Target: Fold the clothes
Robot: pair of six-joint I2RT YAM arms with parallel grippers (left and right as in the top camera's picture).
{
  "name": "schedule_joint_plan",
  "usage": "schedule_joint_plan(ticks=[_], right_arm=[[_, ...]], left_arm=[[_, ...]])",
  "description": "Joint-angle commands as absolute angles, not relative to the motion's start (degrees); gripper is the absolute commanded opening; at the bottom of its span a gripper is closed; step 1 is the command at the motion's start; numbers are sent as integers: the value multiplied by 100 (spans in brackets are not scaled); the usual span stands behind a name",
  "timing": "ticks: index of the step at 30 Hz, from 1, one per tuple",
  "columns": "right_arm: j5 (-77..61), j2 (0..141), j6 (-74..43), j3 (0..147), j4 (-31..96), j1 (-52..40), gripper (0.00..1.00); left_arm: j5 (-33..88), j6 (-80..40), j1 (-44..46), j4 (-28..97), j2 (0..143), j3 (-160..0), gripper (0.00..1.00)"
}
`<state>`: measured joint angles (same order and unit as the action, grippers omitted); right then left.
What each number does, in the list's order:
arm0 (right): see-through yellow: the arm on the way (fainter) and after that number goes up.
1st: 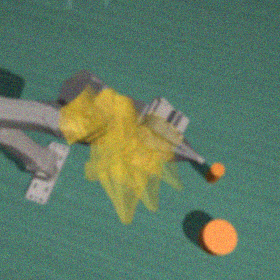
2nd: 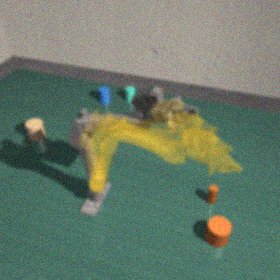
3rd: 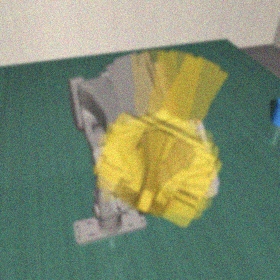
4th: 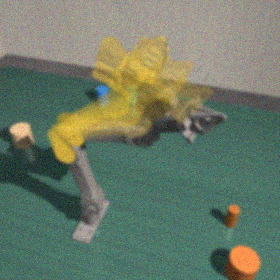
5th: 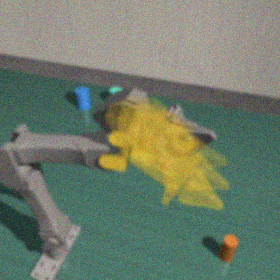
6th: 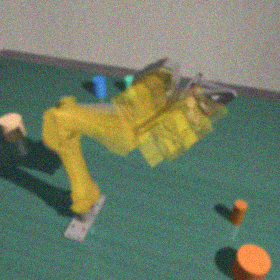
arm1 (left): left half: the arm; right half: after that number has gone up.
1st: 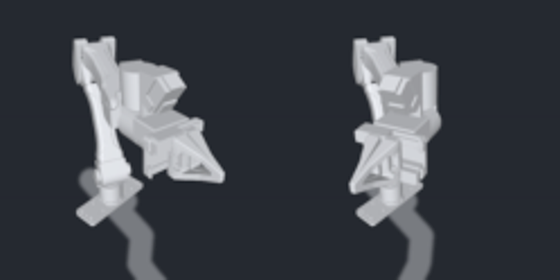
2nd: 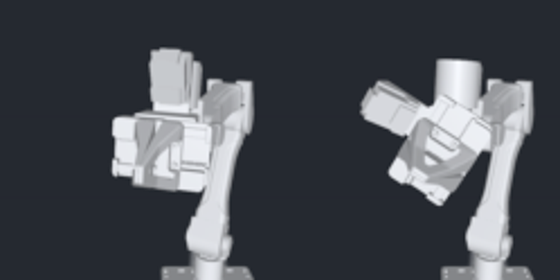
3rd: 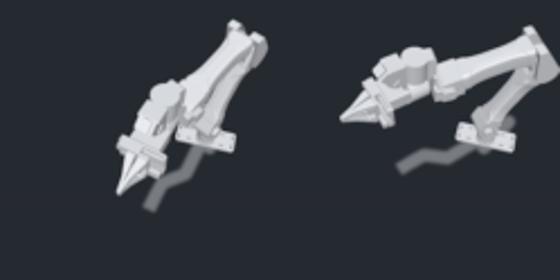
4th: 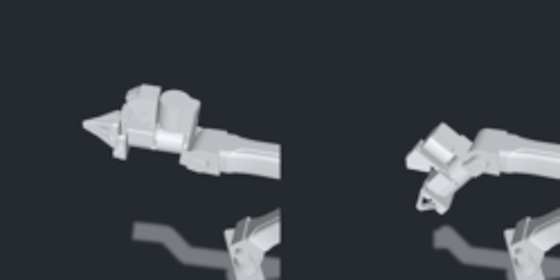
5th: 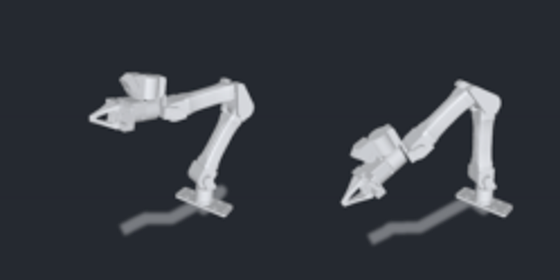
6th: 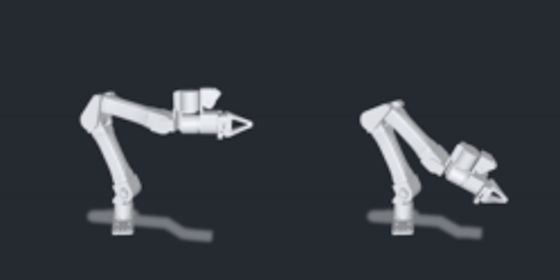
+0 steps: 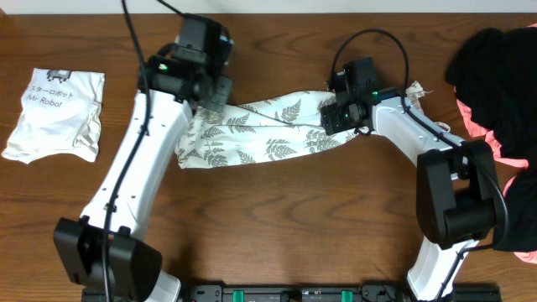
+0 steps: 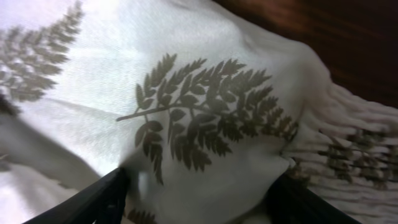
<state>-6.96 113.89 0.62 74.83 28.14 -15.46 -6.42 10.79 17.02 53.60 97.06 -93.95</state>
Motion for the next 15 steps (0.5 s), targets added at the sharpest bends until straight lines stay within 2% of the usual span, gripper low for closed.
schedule_joint_plan(ticks=[1, 9, 15], right_arm=[[-753, 11548, -21, 7450, 2735, -1619, 71], [-755, 11552, -49, 7450, 2447, -1614, 73], [-755, 11552, -82, 7450, 2447, -1614, 74]], left_arm=[[-646, 956, 2067, 5352, 9612, -9537, 6], [-449, 696, 2773, 5336, 9885, -9537, 6], [-451, 582, 2904, 5218, 10302, -9535, 6]])
